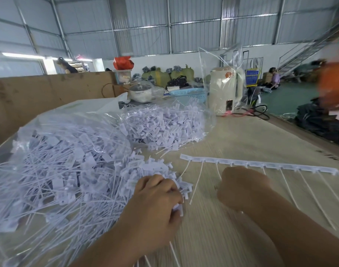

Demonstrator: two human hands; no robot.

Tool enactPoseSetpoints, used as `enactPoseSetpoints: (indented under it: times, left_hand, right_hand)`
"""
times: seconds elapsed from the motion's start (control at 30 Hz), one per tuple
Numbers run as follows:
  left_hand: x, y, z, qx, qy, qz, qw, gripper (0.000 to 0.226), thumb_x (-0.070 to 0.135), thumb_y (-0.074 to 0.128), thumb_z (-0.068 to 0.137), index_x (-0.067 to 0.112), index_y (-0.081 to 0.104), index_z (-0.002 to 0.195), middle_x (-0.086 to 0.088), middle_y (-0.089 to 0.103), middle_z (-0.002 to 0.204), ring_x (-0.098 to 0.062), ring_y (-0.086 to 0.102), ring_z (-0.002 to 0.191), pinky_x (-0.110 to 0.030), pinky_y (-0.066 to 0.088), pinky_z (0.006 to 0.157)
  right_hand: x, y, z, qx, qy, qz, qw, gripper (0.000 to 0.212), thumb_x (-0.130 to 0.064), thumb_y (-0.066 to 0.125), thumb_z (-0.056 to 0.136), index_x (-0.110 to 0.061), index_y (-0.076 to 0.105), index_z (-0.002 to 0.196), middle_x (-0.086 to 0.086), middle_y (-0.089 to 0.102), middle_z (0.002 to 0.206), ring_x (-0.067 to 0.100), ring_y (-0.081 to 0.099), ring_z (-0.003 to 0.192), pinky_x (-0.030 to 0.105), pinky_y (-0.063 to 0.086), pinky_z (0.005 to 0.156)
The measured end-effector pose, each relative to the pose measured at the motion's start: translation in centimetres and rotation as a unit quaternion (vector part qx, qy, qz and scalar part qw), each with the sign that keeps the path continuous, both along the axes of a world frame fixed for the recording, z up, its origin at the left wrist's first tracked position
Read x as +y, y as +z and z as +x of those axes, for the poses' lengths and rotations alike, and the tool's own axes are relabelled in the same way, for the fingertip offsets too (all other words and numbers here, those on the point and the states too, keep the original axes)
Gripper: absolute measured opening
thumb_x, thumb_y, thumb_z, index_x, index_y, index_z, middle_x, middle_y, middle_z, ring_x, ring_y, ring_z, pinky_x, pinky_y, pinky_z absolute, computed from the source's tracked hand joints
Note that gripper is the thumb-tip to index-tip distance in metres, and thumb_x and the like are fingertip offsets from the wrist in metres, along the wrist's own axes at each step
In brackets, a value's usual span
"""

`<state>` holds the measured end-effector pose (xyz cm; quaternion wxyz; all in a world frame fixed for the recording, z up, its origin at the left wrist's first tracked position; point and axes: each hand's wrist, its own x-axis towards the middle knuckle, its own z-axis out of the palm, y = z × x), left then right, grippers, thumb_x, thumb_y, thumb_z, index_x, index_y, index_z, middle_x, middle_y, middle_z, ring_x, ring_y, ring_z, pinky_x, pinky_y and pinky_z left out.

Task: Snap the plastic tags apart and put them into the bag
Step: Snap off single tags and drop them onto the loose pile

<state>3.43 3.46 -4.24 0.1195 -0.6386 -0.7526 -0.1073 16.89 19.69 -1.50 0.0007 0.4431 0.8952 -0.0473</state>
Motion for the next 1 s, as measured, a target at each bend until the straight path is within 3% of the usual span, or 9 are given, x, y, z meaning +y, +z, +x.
enactPoseSetpoints:
  times: [0.1, 0.2, 0.27, 0.33, 0.4, 0.43, 0.5, 0.73, 1.0]
  left_hand:
    - [-0.1, 0.0, -0.2, -0.006, -0.002, 0.001, 1.000, 0.041, 0.047, 0.032, 0.087, 0.035, 0.066, 0.107, 0.022, 0.052, 0.109, -0.003, 0.038, 0.112, -0.026, 0.019, 0.106]
    - [-0.1, 0.0, 0.0, -0.002, -0.001, 0.001, 1.000, 0.042, 0.047, 0.031, 0.087, 0.035, 0.064, 0.110, 0.023, 0.051, 0.111, -0.003, 0.036, 0.113, -0.026, 0.017, 0.107]
    - [-0.2, -0.1, 0.0, 0.007, 0.000, 0.000, 1.000, 0.042, 0.047, 0.030, 0.087, 0.035, 0.062, 0.111, 0.023, 0.049, 0.113, -0.003, 0.034, 0.115, -0.024, 0.013, 0.106]
    - [-0.3, -0.1, 0.0, 0.001, -0.003, 0.005, 1.000, 0.043, 0.047, 0.031, 0.086, 0.035, 0.063, 0.112, 0.024, 0.049, 0.114, -0.003, 0.033, 0.115, -0.024, 0.013, 0.107]
    - [-0.5, 0.0, 0.1, -0.006, -0.005, 0.010, 1.000, 0.042, 0.047, 0.034, 0.086, 0.034, 0.063, 0.113, 0.024, 0.049, 0.114, -0.002, 0.033, 0.115, -0.025, 0.014, 0.108]
    - [-0.5, 0.1, 0.1, -0.007, -0.006, 0.012, 1.000, 0.041, 0.047, 0.035, 0.087, 0.035, 0.063, 0.113, 0.025, 0.049, 0.114, -0.001, 0.033, 0.115, -0.026, 0.015, 0.109]
    - [-0.5, 0.1, 0.1, -0.006, -0.006, 0.014, 1.000, 0.038, 0.046, 0.037, 0.088, 0.035, 0.063, 0.113, 0.025, 0.049, 0.115, -0.001, 0.033, 0.116, -0.026, 0.015, 0.109]
    - [-0.7, 0.0, 0.2, -0.008, -0.005, 0.024, 1.000, 0.030, 0.045, 0.044, 0.091, 0.036, 0.063, 0.113, 0.025, 0.050, 0.113, 0.000, 0.034, 0.116, -0.023, 0.013, 0.107]
    - [-0.9, 0.1, -0.1, -0.008, -0.003, 0.045, 0.999, 0.026, 0.042, 0.046, 0.093, 0.037, 0.062, 0.112, 0.025, 0.050, 0.112, 0.000, 0.033, 0.114, -0.023, 0.012, 0.107]
  right_hand:
    - [-0.1, 0.1, 0.1, 0.000, 0.013, 0.009, 1.000, 0.004, -0.024, 0.051, 0.078, -0.022, 0.053, 0.075, -0.010, 0.056, 0.074, 0.010, 0.056, 0.068, 0.024, 0.043, 0.057]
    - [-0.6, -0.7, -0.7, 0.036, 0.098, 0.022, 0.994, 0.038, -0.021, 0.050, 0.082, -0.028, 0.051, 0.119, -0.003, 0.052, 0.112, 0.020, 0.052, 0.109, 0.035, 0.048, 0.081]
    - [-1.1, -1.1, -1.2, 0.014, 0.170, 0.012, 0.985, 0.049, -0.019, 0.047, 0.086, -0.033, 0.045, 0.133, -0.001, 0.045, 0.124, 0.024, 0.044, 0.118, 0.042, 0.045, 0.093]
    - [-1.2, -1.3, -1.3, 0.010, 0.181, 0.009, 0.983, 0.038, -0.019, 0.046, 0.089, -0.029, 0.055, 0.125, -0.002, 0.050, 0.118, 0.023, 0.046, 0.114, 0.042, 0.047, 0.091]
    - [-1.0, -1.4, -1.0, 0.037, 0.155, -0.002, 0.987, 0.017, -0.023, 0.048, 0.089, -0.024, 0.062, 0.099, -0.004, 0.054, 0.104, 0.020, 0.053, 0.106, 0.037, 0.050, 0.085]
    - [-0.9, -1.3, -0.8, 0.050, 0.142, -0.004, 0.989, 0.012, -0.026, 0.048, 0.089, -0.024, 0.056, 0.082, -0.006, 0.053, 0.094, 0.018, 0.056, 0.096, 0.034, 0.049, 0.079]
    - [-0.8, -1.1, -0.5, 0.060, 0.120, 0.007, 0.991, 0.024, -0.030, 0.047, 0.088, -0.024, 0.042, 0.066, -0.009, 0.048, 0.078, 0.012, 0.054, 0.074, 0.028, 0.045, 0.067]
    - [-0.8, -0.8, 0.2, 0.072, 0.022, 0.022, 0.997, 0.020, -0.013, 0.049, 0.082, -0.026, 0.040, 0.070, -0.010, 0.053, 0.072, 0.007, 0.052, 0.061, 0.023, 0.043, 0.054]
    - [-0.8, 0.4, 1.4, -0.014, -0.004, 0.024, 1.000, 0.010, -0.018, 0.048, 0.086, -0.022, 0.050, 0.077, -0.009, 0.052, 0.072, 0.009, 0.051, 0.063, 0.023, 0.041, 0.055]
